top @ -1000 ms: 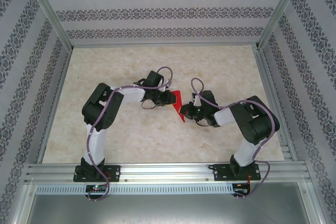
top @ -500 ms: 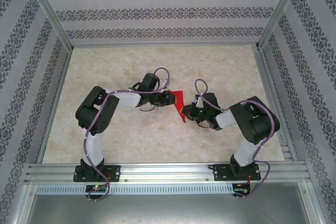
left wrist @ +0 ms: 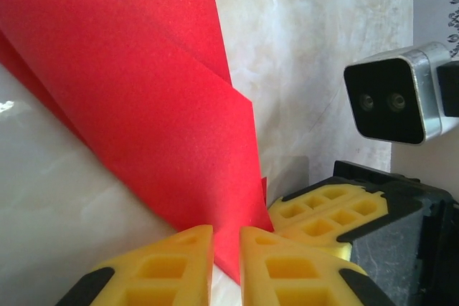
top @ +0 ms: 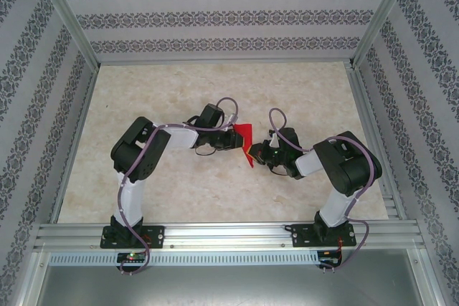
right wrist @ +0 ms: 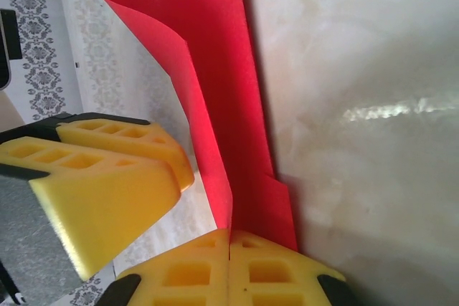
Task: Fold a paper plane with a square sheet of paper (pick it up from the middle)
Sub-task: Fold the wing for the fifth time at the center of the table.
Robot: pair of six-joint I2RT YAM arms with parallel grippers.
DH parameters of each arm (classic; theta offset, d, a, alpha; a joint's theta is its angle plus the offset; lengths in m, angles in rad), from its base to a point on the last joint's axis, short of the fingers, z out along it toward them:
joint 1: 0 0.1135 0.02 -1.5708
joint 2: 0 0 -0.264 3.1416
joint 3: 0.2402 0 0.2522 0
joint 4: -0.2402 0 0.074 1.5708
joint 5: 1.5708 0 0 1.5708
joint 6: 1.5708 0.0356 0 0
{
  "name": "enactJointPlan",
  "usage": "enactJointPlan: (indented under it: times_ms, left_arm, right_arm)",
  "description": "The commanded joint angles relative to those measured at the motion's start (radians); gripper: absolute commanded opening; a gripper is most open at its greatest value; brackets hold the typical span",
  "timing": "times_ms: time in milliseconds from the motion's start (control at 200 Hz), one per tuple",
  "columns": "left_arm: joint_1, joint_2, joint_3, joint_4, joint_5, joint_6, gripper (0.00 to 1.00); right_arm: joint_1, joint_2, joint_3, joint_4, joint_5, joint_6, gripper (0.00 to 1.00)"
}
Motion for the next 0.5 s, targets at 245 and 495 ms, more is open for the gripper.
enactJointPlan:
  times_ms: [245, 495]
  left_arm:
    - [-0.027, 0.065, 0.091, -0.158, -0.081, 0.045, 0.14]
    - [-0.027, 0.094, 0.125, -0.266, -0.135, 0.038, 0.13]
  right_arm:
    - [-0.017, 0.029, -0.002, -0.096, 0.043, -0.022, 0.01]
    - [-0.016, -0.097, 0.035, -0.276, 0.009, -0.120, 0.20]
